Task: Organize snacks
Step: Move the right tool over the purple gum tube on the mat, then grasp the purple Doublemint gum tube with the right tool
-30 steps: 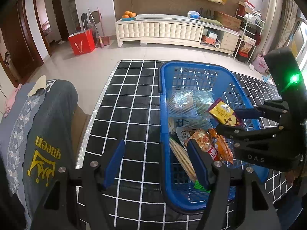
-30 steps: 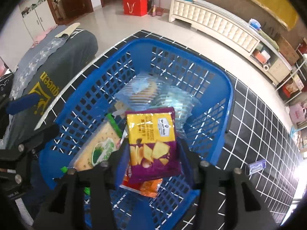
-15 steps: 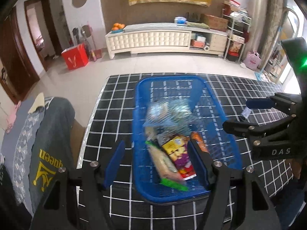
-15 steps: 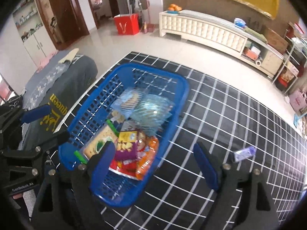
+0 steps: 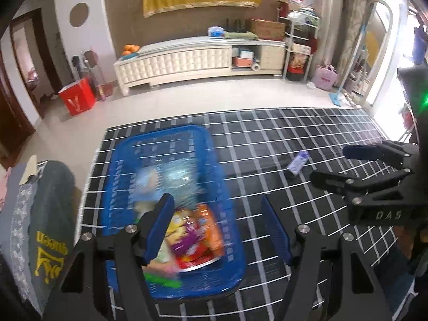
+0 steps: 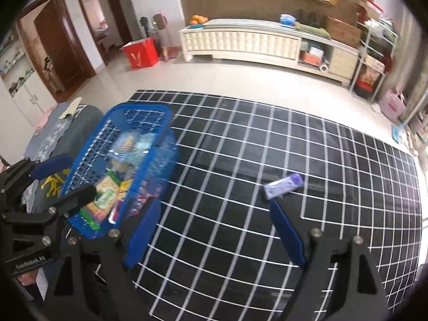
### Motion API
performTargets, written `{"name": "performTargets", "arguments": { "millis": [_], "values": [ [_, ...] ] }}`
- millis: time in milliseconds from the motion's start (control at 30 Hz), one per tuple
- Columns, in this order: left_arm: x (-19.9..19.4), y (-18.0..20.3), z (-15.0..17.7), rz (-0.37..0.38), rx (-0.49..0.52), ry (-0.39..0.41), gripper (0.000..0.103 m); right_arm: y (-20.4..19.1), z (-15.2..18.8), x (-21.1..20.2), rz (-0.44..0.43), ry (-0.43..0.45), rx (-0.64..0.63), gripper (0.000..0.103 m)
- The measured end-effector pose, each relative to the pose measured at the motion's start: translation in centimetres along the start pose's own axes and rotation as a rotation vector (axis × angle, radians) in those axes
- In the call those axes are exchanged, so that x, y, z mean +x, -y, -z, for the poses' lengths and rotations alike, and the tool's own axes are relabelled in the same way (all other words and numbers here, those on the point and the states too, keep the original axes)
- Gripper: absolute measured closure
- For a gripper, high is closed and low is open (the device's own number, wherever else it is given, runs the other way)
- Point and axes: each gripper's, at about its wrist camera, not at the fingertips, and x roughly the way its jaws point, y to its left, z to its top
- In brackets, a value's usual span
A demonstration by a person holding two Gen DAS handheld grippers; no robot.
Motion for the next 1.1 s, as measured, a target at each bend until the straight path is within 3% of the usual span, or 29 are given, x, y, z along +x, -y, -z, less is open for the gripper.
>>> {"name": "performTargets", "arguments": {
  "millis": [133,333,567,833,1100],
  "values": [
    [2.7,3.1,-1.0,-0.007,0.053,-0.035,0.038,2.8,0.3,0.4,0.019,-0.015,0.044,0.016],
    [6.3,6.6,-2.0,0.046,0.075,-0.083,0.038,7.1,0.6,1.8,0.032,-0.063,0.132,0.016],
    [9.6,8.8,-3.0,0.077,0.108,-0.115,0.038,11.0,0.5,4.3,0.017,-0.119,0.245,0.016],
    [13.7,10.2,-4.1,0.027,0.137,-0.132,0.04,13.7,-0.2,9.3,-0.003,-0.196,0.326,0.017],
    [17.2,11.3,-5.0,-0.045,0.167,-0.178,0.049,15.3,-1.3,15.3,0.004,-0.284,0.352,0.03]
  ]
}}
